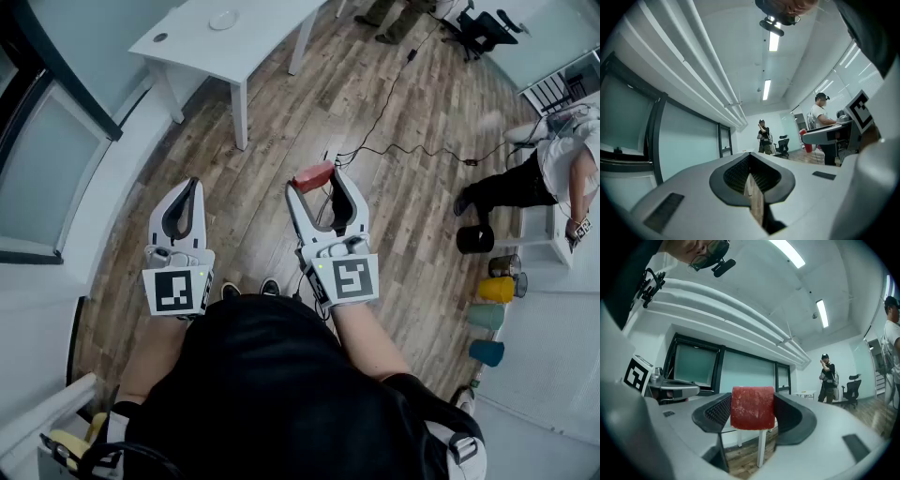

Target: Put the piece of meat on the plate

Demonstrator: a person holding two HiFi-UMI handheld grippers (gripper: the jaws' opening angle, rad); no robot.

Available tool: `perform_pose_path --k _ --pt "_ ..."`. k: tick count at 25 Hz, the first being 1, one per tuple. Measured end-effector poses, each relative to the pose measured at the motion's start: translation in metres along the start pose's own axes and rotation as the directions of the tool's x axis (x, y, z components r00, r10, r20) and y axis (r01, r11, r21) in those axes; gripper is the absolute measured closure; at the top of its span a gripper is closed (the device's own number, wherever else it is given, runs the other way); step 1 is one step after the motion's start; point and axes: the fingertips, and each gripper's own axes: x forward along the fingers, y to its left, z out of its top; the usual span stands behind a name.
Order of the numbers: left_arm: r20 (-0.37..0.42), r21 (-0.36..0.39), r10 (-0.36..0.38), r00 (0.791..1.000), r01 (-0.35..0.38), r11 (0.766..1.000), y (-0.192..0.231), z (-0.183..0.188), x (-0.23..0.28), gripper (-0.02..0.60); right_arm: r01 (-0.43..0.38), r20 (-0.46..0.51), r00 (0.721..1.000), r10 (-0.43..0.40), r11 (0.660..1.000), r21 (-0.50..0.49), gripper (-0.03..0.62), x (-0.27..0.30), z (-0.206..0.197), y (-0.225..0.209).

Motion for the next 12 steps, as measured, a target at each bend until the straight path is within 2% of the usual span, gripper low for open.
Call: perform_pose_path --k 7,12 --pt "0.011 0.012 -0.01 1.0 0.01 1.0 0.009 -0.002 -0.011 0.578 0.013 0.003 1.0 -0.013 1.0 -0.004 0.309 -0.001 -0.003 0.014" --pt "0.015 0.012 -0.02 1.0 0.02 1.0 0.015 -0.007 -0.021 0.578 0.018 0.02 1.0 -0.018 0.999 0.033 0.309 -0.009 -0.009 0.025"
